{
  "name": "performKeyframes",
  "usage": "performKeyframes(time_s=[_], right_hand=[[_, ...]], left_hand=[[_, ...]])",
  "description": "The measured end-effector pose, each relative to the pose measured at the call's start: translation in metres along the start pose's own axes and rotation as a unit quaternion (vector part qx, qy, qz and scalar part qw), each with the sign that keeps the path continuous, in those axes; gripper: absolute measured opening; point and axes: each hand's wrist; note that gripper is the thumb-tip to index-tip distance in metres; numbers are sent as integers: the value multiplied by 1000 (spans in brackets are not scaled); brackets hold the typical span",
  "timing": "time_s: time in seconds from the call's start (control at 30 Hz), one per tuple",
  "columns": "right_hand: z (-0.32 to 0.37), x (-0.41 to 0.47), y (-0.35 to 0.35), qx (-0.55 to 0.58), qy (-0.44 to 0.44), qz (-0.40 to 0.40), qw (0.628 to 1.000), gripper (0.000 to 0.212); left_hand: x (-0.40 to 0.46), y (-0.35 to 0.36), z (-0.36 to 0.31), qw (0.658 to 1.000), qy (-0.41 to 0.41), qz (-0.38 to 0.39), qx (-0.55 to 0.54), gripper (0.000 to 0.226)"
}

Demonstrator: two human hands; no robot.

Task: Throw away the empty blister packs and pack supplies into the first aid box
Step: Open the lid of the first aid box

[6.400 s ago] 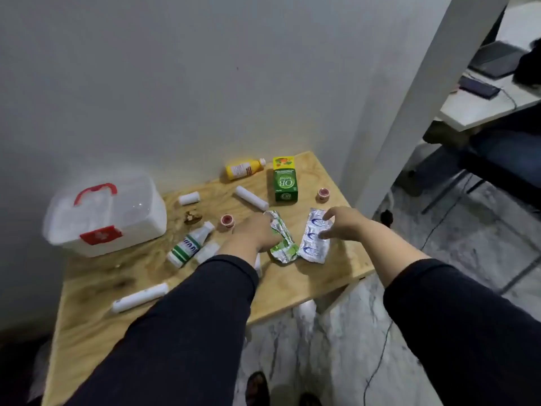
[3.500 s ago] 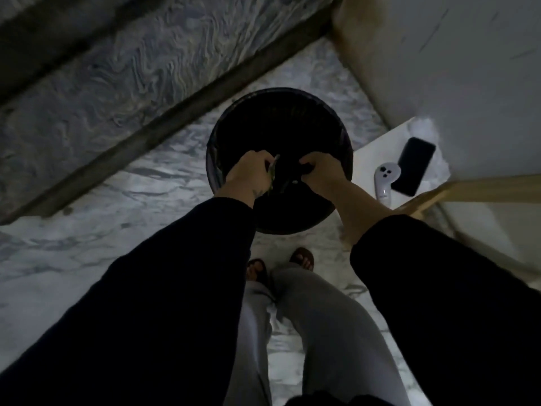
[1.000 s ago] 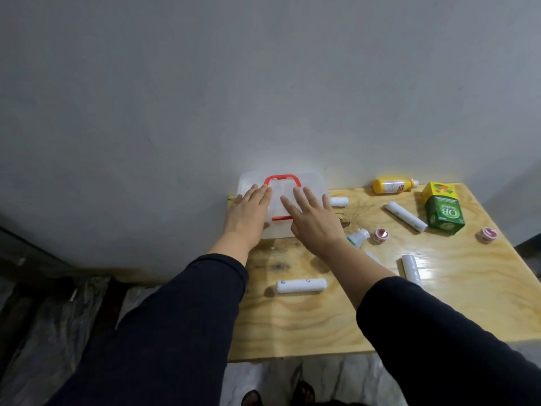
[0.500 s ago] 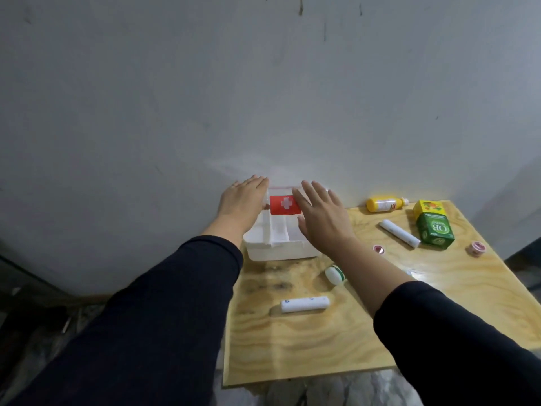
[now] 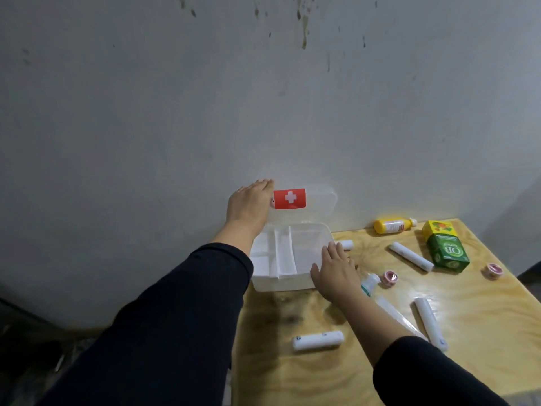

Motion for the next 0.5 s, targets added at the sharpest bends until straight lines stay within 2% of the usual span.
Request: performKeyframes(time_s=[0.33,0.5], right_hand=[[-12,-10,-8,10,-12,9,1000,61],[-19,-16,-29,-6,-20,-12,1000,57]], left_hand=[[1,-3,0,1000,8,20,8,58],[-9,-8,-16,998,56,-12,-12,62]])
Point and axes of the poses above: each hand's wrist, its own x-axis towards the middle knuckle, its own y-axis out of the palm, z = x × y, and after that the axes turned 3 degrees about -y, right-handed
